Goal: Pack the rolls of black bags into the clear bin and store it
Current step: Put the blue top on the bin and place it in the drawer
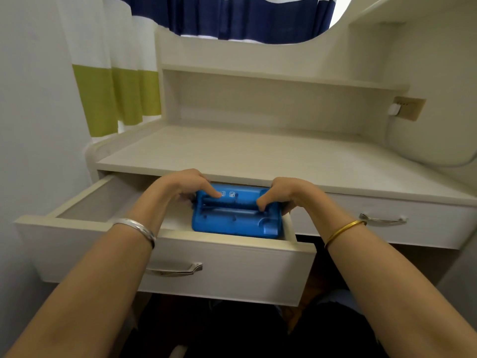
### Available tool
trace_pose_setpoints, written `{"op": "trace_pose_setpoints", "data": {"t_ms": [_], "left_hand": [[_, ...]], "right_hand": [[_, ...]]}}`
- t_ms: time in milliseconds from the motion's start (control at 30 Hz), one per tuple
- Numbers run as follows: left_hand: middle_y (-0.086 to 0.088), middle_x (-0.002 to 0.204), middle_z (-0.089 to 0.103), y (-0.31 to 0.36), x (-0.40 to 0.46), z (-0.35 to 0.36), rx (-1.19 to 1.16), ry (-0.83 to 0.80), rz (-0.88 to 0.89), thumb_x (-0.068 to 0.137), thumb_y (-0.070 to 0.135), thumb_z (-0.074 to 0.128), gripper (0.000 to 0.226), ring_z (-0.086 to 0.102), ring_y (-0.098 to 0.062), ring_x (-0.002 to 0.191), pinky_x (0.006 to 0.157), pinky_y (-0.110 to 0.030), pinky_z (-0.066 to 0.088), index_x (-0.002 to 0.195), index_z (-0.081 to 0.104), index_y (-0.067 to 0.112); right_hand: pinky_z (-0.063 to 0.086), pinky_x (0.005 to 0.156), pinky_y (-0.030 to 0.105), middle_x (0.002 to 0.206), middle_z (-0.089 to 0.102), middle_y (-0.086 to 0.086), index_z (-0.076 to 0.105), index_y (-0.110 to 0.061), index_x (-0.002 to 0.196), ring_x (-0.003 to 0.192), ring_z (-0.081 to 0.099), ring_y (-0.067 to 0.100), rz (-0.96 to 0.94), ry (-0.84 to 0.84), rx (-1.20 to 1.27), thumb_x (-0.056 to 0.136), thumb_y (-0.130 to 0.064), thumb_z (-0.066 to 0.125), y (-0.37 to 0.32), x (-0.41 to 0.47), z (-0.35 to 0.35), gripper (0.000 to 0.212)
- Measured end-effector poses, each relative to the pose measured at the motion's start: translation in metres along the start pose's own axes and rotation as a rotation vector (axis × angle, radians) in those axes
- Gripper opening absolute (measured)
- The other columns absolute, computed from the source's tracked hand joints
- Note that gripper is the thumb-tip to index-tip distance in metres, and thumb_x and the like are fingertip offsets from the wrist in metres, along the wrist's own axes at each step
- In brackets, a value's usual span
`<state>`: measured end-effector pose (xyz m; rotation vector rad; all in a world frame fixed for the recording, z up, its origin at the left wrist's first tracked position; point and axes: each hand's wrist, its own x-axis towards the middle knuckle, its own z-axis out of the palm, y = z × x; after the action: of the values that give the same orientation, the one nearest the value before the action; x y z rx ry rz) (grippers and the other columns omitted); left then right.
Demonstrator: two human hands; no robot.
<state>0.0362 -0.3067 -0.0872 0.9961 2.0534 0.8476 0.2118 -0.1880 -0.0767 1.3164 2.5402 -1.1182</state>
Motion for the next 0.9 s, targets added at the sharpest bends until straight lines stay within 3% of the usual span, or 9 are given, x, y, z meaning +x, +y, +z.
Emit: {"op": "trace_pose_setpoints", "data": {"t_ms": [67,133,200,300,433,567,700,767,900], "left_hand": [[-0.016,0.123,0.054,0.0,-0.001,-0.002,0.054,-0.021,-0.028,0.074,0.015,0.075,0.038,0.053,-0.034,0.115,0.102,-0.045,0.044,0.106,0.056,0.004],[-0.012,0.116,0.052,0.001,0.0,-0.001,0.122,-0.05,-0.042,0.073,0.012,0.077,0.051,0.054,-0.03,0.106,0.095,-0.038,0.048,0.116,0.052,0.0],[-0.01,0.111,0.052,0.002,-0.001,0.003,0.185,-0.07,-0.047,0.071,0.012,0.078,0.042,0.056,-0.025,0.097,0.089,-0.035,0.05,0.104,0.054,0.006],[-0.013,0.11,0.057,-0.002,0.003,0.012,0.277,-0.049,-0.037,0.067,0.017,0.081,0.044,0.059,-0.028,0.103,0.091,-0.036,0.052,0.097,0.051,0.004],[-0.011,0.098,0.063,-0.009,0.004,0.018,0.346,-0.058,-0.031,0.067,0.017,0.081,0.034,0.061,-0.024,0.093,0.084,-0.032,0.054,0.087,0.057,0.003],[-0.01,0.096,0.059,-0.017,0.006,0.022,0.402,-0.046,-0.025,0.068,0.017,0.08,0.038,0.058,-0.023,0.094,0.089,-0.034,0.052,0.094,0.057,0.0],[-0.009,0.094,0.059,-0.022,0.008,0.027,0.441,-0.058,-0.016,0.072,0.017,0.077,0.026,0.058,-0.022,0.095,0.089,-0.033,0.052,0.079,0.054,0.009],[-0.008,0.093,0.059,-0.023,0.007,0.028,0.456,-0.05,-0.007,0.072,0.017,0.077,0.026,0.058,-0.022,0.095,0.09,-0.033,0.052,0.078,0.053,0.009],[-0.01,0.096,0.059,-0.021,0.005,0.028,0.478,-0.071,0.003,0.073,0.016,0.076,0.028,0.058,-0.022,0.094,0.09,-0.033,0.051,0.086,0.055,0.004]], "right_hand": [[0.056,0.084,0.035,0.114,0.059,0.016,0.055,-0.003,0.1,0.102,0.063,0.03,0.02,-0.058,-0.072,0.074,-0.014,0.074,-0.003,-0.002,0.003,0.035],[0.054,0.089,0.036,0.117,0.054,0.015,0.053,-0.003,0.101,0.109,0.061,0.032,0.022,-0.094,-0.199,0.073,-0.016,0.077,-0.008,-0.004,0.007,0.039],[0.054,0.09,0.038,0.112,0.046,0.011,0.049,-0.004,0.102,0.111,0.059,0.033,0.005,-0.079,-0.361,0.073,-0.02,0.078,-0.011,-0.006,0.012,0.044],[0.052,0.093,0.041,0.112,0.043,0.009,0.051,-0.003,0.118,0.113,0.055,0.032,-0.023,-0.036,-0.562,0.074,-0.025,0.077,-0.011,-0.005,0.022,0.055],[0.05,0.095,0.036,0.121,0.047,0.012,0.048,-0.004,0.131,0.111,0.054,0.028,-0.06,0.043,-0.685,0.078,-0.025,0.073,-0.009,-0.004,0.037,0.062],[0.048,0.096,0.035,0.131,0.039,0.012,0.043,-0.006,0.137,0.115,0.051,0.029,-0.064,0.025,-0.755,0.083,-0.025,0.067,-0.01,-0.001,0.049,0.061],[0.045,0.094,0.032,0.118,0.051,0.012,0.047,-0.007,0.133,0.107,0.052,0.024,-0.041,-0.012,-0.782,0.087,-0.016,0.059,-0.01,0.0,0.054,0.049],[0.044,0.093,0.032,0.107,0.049,0.01,0.049,-0.007,0.132,0.098,0.049,0.023,-0.032,-0.034,-0.8,0.088,-0.014,0.057,-0.012,-0.003,0.054,0.045],[0.044,0.093,0.033,0.104,0.047,0.009,0.049,-0.008,0.132,0.096,0.048,0.023,-0.018,-0.056,-0.87,0.088,-0.014,0.056,-0.016,-0.005,0.053,0.045]]}}
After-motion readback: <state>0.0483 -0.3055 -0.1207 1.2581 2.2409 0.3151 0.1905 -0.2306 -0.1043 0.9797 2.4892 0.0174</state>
